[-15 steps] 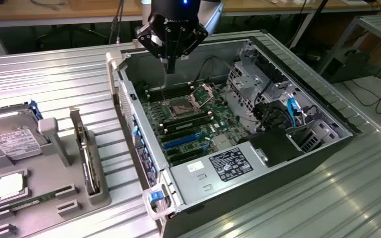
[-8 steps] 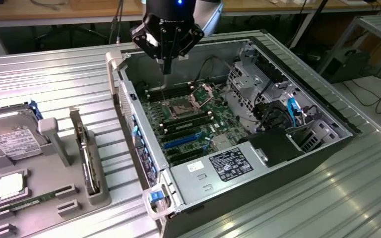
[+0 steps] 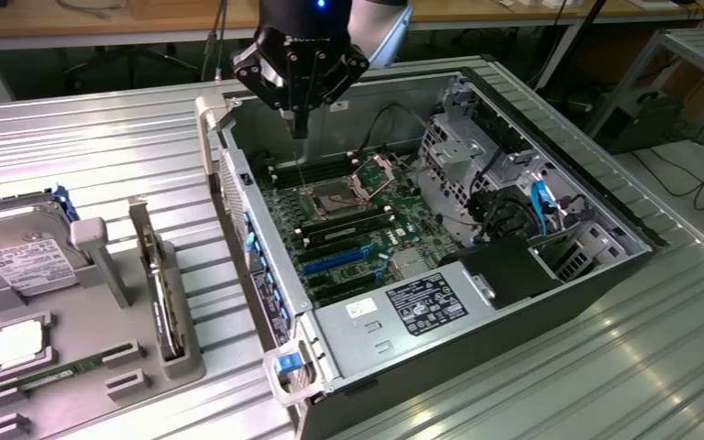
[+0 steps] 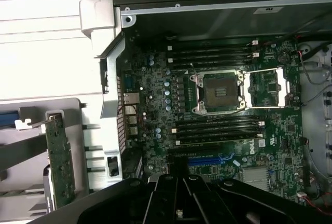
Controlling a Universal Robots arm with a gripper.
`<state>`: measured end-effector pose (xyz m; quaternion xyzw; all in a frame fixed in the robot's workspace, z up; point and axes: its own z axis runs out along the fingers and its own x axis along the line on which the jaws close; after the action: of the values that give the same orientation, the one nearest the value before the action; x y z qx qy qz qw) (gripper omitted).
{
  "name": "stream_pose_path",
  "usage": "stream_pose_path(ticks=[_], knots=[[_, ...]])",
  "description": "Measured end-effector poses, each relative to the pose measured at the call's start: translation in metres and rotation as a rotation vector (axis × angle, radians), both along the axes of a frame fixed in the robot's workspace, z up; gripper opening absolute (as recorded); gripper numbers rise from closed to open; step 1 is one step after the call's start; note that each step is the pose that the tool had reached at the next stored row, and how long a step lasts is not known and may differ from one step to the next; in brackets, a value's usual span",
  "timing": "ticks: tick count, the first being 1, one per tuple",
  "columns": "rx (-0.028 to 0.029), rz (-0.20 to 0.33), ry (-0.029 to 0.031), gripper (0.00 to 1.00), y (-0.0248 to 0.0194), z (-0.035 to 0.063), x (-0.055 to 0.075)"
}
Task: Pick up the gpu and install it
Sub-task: 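Reach for the gpu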
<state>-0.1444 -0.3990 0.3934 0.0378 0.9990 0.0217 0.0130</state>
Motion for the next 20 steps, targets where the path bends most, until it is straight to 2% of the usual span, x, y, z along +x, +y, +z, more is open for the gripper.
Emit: stream_pose_path(ticks=[20], knots=[[0.0001,0.0,-0.0001,0.11,-0.0001,0.0,-0.025]])
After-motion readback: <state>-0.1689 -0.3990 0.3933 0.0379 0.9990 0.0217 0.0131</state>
